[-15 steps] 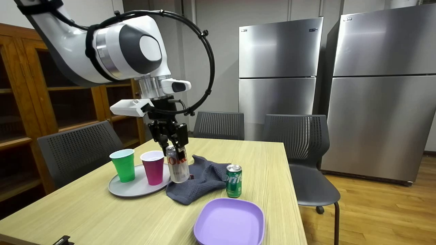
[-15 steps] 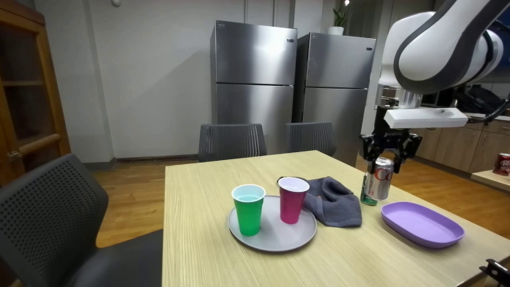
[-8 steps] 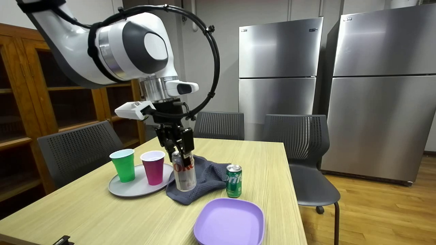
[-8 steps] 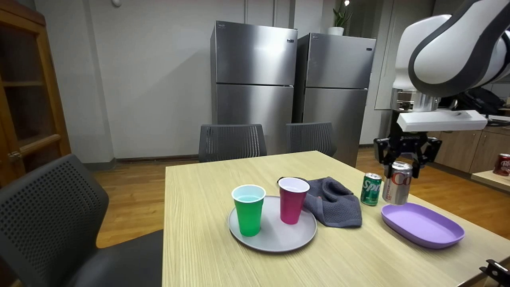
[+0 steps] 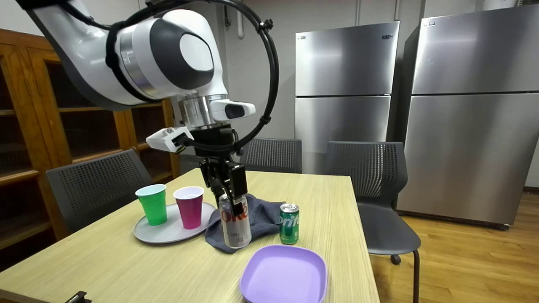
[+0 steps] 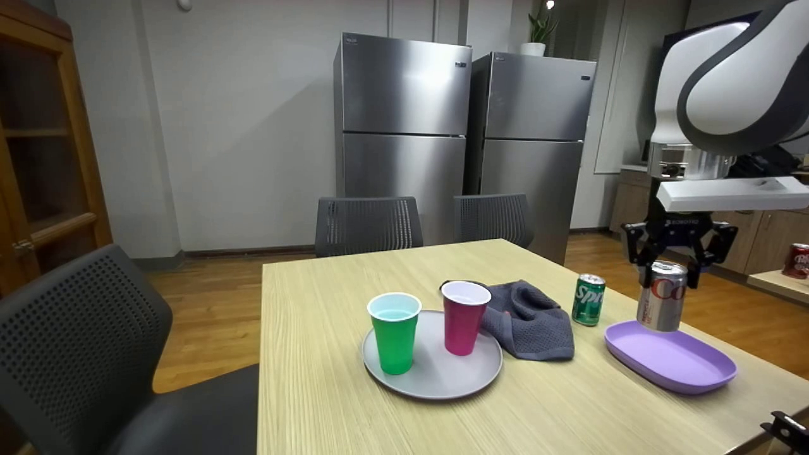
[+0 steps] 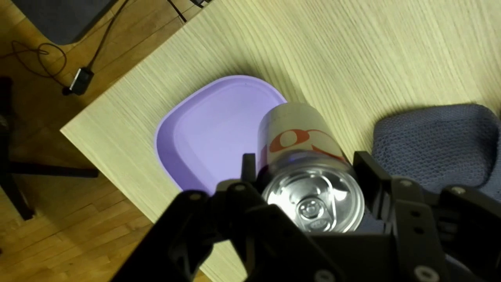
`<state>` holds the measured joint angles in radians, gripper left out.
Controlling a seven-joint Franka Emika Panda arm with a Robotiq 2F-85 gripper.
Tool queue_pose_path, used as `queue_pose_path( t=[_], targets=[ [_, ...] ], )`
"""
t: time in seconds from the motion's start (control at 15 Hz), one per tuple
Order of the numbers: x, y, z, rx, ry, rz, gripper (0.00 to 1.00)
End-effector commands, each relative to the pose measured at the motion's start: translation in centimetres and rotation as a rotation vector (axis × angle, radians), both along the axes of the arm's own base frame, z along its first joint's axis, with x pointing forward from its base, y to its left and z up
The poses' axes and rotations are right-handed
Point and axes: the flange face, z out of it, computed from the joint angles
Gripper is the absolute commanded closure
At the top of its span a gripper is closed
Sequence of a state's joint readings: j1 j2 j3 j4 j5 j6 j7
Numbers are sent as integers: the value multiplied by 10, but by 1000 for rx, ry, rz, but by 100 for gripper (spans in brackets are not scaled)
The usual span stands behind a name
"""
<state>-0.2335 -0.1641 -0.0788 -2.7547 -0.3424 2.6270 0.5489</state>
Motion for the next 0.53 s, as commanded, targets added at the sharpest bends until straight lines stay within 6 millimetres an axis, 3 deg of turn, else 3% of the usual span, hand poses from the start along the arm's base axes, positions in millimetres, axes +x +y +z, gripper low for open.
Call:
queue_pose_path(
  t=[0.0, 0.47],
  targets=[
    [-16, -10, 9, -27, -3, -48, 62],
    [-20, -35, -3, -43, 7, -124, 62]
  ],
)
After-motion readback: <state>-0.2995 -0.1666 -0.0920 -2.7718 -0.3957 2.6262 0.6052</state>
